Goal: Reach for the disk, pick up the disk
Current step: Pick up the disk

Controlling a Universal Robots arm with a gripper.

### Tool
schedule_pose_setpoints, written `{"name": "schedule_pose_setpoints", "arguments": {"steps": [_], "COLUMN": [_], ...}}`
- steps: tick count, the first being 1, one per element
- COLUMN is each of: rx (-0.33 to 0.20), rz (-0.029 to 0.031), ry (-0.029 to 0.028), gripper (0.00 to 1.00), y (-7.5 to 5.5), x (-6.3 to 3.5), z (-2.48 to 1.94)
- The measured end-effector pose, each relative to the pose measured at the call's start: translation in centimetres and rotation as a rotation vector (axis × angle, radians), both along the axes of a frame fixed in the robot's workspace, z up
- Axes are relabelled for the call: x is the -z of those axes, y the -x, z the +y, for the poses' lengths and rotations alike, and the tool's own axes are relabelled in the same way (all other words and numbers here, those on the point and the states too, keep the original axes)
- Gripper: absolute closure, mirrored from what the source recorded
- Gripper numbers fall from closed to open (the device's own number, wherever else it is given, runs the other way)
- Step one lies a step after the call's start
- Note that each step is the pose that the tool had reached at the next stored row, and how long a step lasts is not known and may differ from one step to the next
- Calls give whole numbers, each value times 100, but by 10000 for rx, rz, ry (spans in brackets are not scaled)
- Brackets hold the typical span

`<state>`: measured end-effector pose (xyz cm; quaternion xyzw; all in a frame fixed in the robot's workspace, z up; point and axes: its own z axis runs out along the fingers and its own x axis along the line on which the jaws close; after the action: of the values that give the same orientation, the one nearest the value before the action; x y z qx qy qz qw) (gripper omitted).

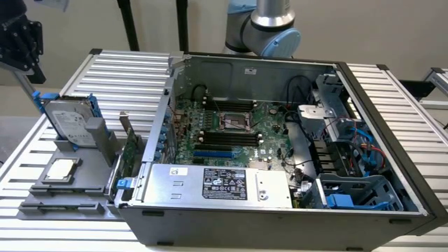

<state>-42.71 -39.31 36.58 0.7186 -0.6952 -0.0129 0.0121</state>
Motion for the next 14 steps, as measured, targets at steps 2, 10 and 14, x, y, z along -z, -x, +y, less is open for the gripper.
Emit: {"name": "schedule_pose_setpoints", "arguments": {"steps": [2,10,14], "rx": [-20,-143,-155], "rz": [-1,-1,-1], "ry": [-1,3,9], "gripper": [89,82,64], "y": [-18,-70,-70], "x": [2,20,46], "z": [-21,-26,-27]}}
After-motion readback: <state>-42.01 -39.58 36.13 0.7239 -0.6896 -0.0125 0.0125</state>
